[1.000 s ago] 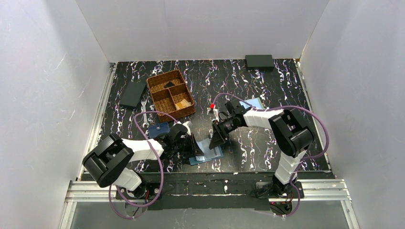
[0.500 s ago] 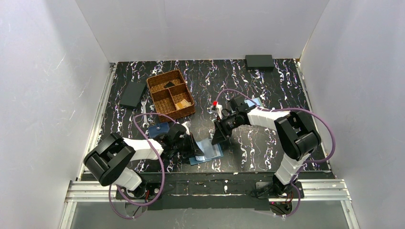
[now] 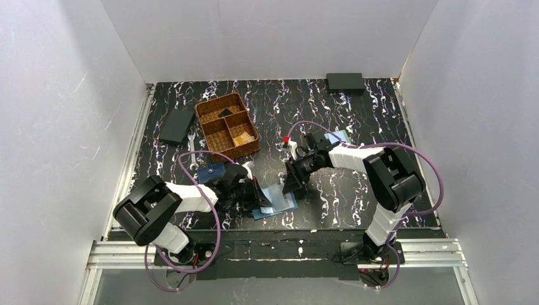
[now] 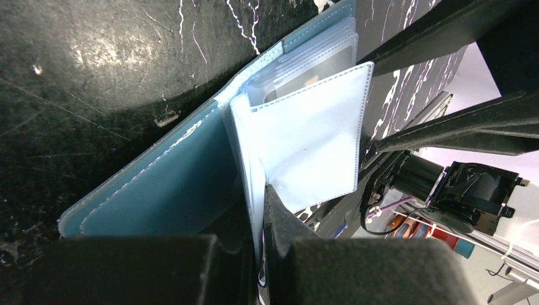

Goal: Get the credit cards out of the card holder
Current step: Open the card holder at the center of the board, then remove the credit card from the card holder.

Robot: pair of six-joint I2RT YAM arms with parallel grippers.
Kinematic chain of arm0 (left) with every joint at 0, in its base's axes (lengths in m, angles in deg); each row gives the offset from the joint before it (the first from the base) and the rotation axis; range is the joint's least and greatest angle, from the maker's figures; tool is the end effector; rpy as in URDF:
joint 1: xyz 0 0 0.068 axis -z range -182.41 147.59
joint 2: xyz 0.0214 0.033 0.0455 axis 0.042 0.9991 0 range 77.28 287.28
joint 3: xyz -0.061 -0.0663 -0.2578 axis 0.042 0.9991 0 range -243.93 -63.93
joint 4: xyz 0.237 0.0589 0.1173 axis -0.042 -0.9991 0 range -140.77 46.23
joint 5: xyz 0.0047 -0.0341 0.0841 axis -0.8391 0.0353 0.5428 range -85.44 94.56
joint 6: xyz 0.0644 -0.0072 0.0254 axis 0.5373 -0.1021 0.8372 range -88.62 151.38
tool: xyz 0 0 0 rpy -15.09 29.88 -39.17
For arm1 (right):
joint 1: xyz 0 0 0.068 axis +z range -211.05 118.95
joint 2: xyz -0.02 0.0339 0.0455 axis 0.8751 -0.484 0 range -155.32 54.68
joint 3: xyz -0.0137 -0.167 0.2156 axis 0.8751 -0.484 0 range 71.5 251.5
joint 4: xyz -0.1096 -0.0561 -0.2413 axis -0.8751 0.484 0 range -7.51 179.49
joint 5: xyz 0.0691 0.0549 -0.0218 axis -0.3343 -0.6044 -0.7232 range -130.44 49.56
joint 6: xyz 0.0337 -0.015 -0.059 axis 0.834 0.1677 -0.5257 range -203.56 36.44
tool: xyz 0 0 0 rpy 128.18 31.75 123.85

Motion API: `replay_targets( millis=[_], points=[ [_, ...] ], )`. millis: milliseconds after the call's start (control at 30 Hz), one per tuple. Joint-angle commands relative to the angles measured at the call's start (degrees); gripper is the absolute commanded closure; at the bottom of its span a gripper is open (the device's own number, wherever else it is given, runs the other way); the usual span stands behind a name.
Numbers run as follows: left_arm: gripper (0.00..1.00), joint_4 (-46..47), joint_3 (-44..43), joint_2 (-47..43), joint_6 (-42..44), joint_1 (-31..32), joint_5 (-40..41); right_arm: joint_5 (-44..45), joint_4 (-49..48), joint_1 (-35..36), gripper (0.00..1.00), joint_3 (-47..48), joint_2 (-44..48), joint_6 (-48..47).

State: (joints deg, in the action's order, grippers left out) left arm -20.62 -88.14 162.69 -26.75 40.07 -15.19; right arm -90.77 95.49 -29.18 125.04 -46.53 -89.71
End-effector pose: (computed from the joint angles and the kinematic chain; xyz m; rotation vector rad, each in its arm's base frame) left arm 0.1895 -0.1995 0.1039 -0.1321 2.5402 -1.2317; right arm 0.2670 0.2172 0.1285 -1.1233 2.3009 1.3122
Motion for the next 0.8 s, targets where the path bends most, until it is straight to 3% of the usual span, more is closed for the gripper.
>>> replay_targets(
  millis=[0, 267, 567, 767],
  points=[
    [1.00, -6.99, 1.54, 2.98, 2.23, -0.22, 5.96, -5.35, -1.78, 0.03, 0.53, -0.44, -0.73, 0.85],
    [1.00, -6.90, 1.05, 2.34, 2.39, -0.29, 5.41, -9.65, -3.66, 0.20, 0.57, -0.47, -2.16, 3.39],
    [1.00, -6.90, 1.66, 2.10, 1.74, -0.27, 5.93, 2.35, -2.62, -0.17, 0.54, -0.71, 1.67, 1.72],
    [1.00, -6.92, 1.21, 2.08, 1.77, -0.25, 5.82, 2.14, -2.67, -0.19, 0.54, -0.88, 0.78, 1.76]
  ],
)
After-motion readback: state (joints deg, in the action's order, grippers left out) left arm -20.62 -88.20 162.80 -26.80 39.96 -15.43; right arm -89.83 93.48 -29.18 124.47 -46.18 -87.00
